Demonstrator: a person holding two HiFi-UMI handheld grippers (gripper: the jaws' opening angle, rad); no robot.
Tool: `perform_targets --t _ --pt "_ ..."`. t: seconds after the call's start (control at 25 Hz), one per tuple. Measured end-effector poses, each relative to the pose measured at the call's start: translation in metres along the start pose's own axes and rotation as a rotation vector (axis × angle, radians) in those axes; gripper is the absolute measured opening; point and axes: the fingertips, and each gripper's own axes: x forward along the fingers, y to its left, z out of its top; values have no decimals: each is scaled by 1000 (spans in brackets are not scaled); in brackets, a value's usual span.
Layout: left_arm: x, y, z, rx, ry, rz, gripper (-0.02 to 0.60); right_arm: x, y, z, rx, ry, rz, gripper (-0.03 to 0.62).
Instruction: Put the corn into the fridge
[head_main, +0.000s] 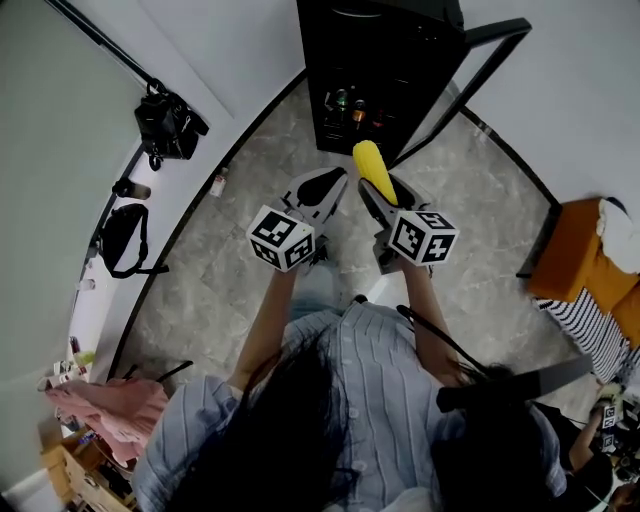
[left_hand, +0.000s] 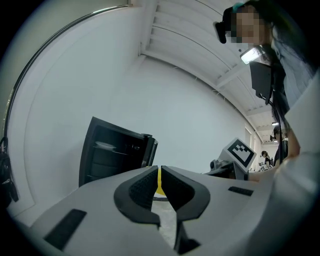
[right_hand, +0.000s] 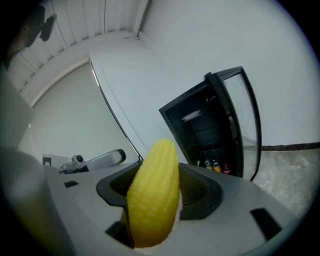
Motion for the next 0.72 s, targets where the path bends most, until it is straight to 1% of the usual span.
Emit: perform_targets --t 0.2,0.36,0.72 --pt "1 47 9 -29 -4 2 8 37 6 8 4 10 -20 249" --pt "7 75 14 -43 0 -17 9 58 5 14 15 5 -49 249" --pt "20 107 16 -60 18 -87 9 87 -7 24 42 -34 -121 249"
